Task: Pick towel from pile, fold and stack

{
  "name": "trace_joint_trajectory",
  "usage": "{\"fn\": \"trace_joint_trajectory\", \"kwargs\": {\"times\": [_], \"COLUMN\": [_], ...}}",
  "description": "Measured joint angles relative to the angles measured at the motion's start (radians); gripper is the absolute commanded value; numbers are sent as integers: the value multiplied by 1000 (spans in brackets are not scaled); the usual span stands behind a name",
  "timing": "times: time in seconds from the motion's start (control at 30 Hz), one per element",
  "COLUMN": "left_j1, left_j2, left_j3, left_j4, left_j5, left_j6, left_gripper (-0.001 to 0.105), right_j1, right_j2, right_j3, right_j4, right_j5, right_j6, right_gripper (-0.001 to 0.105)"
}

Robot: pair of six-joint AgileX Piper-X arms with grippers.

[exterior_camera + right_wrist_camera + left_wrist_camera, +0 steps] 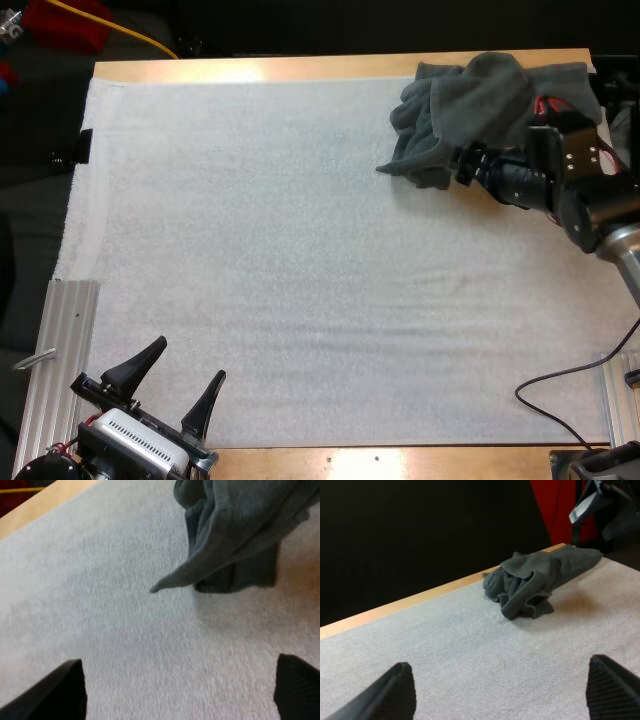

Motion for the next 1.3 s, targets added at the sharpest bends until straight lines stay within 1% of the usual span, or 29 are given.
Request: {"fn": "trace_joint_trajectory", "kwargs": {"times": [0.53, 0.8, 0.9, 1.17, 1.3], "left_j1": [0, 0, 0, 0, 0], "left_j2": [0, 0, 0, 0, 0], "left_j3": [0, 0, 0, 0, 0], "left_j4": [0, 0, 0, 0, 15], "left_j5": [0, 0, 0, 0, 0], "left_j6": [0, 0, 0, 0, 0], "left_gripper": [68, 68, 68, 68, 68], "right_j1": [0, 0, 0, 0, 0], "right_j2": [198, 292, 329, 428, 469], "right_j3": [0, -5, -27, -119, -142], "right_j4": [-213, -310, -329, -339, -340], "right_j5": [0, 5, 6, 50, 75], "right_j6": [77, 132, 139, 139, 147], "right_gripper": [74, 74, 74, 74, 74]}}
